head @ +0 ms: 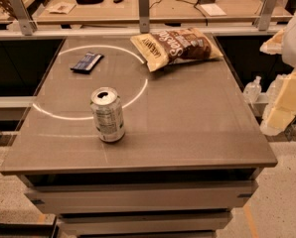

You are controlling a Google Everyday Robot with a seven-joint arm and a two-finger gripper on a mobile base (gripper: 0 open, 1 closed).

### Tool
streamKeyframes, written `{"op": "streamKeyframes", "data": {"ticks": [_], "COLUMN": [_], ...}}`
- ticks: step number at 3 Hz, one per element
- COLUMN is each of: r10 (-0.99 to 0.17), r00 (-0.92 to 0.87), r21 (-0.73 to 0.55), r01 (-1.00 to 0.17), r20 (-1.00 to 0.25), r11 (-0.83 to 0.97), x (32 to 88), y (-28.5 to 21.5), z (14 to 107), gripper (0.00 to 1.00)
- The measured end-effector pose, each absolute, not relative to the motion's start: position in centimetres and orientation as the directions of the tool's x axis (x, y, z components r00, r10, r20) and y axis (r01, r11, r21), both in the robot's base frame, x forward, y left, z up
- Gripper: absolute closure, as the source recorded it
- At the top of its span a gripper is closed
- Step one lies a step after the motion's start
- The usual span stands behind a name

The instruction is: Move rxbar blueberry near 7up can

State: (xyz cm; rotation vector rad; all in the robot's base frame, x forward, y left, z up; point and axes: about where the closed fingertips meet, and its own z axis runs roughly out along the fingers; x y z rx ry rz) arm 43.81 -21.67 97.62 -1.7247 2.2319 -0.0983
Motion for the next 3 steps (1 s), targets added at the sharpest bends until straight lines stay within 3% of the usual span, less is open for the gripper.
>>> {"op": "streamKeyframes", "data": {"ticks": [3], "r10": [-0.957], "r00": [-0.137], "r21": [-0.275], "r01": [-0.939], "r20": [-0.256], "r11": [0.208], "x": [43.8], "y": [-21.7], "z": [98.8], "gripper": [0.00]}}
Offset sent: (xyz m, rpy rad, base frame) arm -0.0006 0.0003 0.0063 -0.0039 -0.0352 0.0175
